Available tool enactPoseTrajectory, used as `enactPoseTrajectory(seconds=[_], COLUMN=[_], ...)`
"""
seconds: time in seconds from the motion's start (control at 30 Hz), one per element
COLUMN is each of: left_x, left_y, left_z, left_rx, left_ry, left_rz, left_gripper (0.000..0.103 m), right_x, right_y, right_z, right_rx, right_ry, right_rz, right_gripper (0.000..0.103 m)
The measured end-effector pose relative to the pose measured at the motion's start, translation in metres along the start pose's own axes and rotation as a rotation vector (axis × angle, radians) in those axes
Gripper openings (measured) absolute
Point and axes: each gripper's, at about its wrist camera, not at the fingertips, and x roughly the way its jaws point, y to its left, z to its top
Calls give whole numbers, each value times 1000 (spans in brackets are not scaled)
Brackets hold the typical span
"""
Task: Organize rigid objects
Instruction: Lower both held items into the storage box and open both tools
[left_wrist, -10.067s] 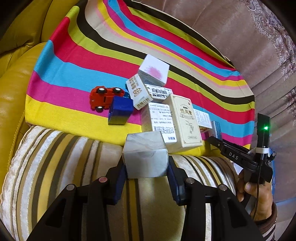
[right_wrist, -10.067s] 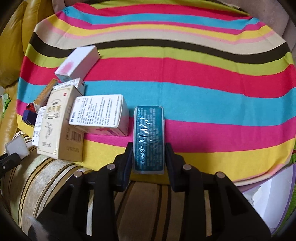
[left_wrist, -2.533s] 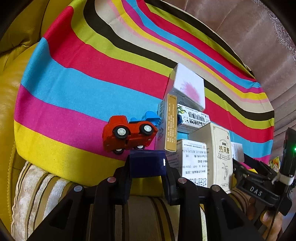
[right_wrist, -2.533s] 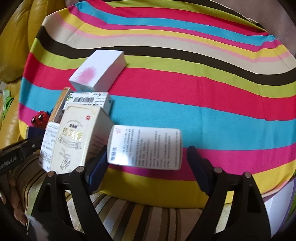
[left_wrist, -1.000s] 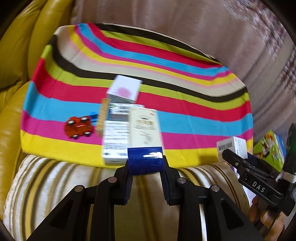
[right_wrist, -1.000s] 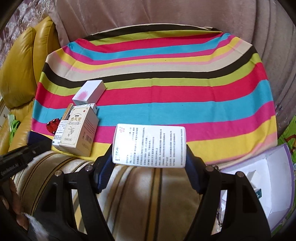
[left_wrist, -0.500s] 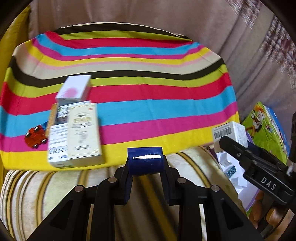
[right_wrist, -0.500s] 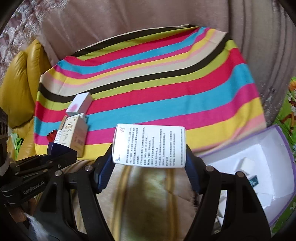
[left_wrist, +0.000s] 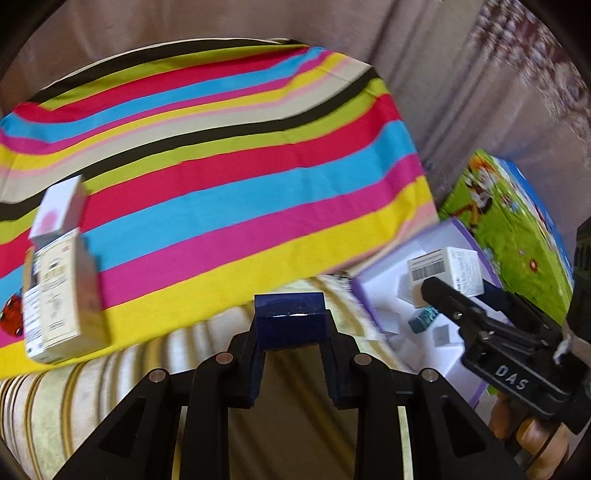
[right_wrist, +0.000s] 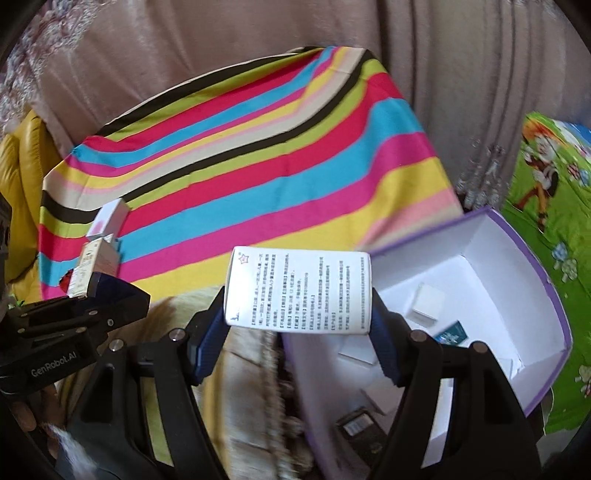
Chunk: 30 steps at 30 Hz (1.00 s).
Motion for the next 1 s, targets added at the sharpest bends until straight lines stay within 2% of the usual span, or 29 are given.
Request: enactPoseTrajectory(seconds=[0.5,1.0], left_x=[31,49], left_y=[-69,-109], left_z=[4,-1], left_rx=[151,271], left_ry=[92,186], left_rz=[-108,-219], left_gripper=[28,29], right_x=[-1,1], right_y=[-79,-99], right_z=[-30,-38], right_rx=[147,210], right_ry=[54,71], right_rz=[-89,-143], right_gripper=[72,74])
